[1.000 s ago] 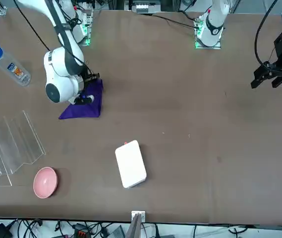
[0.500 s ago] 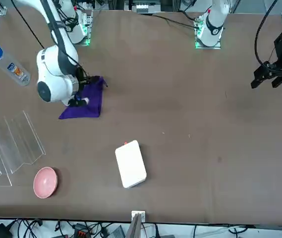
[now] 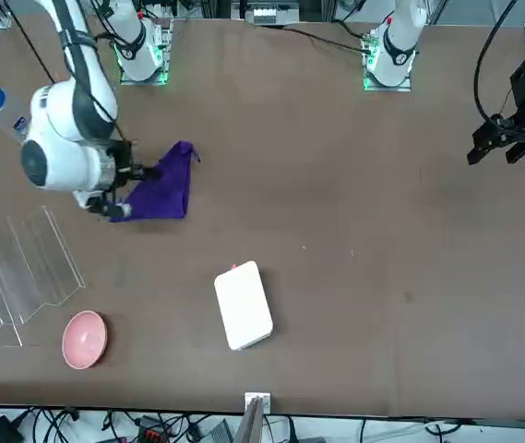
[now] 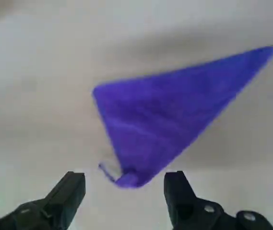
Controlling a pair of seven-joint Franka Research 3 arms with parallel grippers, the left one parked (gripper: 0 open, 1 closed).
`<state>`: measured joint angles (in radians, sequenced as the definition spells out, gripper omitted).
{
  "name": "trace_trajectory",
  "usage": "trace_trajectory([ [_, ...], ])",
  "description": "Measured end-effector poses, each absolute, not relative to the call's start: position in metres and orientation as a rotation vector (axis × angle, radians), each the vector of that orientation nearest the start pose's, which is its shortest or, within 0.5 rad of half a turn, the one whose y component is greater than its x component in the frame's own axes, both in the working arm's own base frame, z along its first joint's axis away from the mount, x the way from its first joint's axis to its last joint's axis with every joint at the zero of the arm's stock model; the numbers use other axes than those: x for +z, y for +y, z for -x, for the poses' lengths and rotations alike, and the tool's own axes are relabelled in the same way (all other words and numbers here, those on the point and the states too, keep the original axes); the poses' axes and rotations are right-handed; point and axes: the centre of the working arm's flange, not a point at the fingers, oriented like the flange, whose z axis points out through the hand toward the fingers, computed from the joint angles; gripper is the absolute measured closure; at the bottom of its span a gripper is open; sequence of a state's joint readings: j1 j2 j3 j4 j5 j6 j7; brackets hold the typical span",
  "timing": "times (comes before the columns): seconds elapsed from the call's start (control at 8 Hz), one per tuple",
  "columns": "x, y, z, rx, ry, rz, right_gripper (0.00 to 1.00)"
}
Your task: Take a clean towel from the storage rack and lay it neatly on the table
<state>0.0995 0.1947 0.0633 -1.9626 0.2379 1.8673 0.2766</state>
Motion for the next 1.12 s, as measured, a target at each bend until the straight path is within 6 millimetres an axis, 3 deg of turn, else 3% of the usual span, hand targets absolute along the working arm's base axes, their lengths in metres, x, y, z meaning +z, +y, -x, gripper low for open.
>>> trace_trajectory([
  [0.5,0.434,0.074,-0.588,0.315,0.364,3.037,0.00],
  [0.75,0.468,0.057,-0.591,0.336,0.159,3.100,0.00],
  [1.0,0.472,0.052,-0.591,0.380,0.084,3.097,0.00],
  [1.12,0.457,0.065,-0.592,0.428,0.181,3.103,0.00],
])
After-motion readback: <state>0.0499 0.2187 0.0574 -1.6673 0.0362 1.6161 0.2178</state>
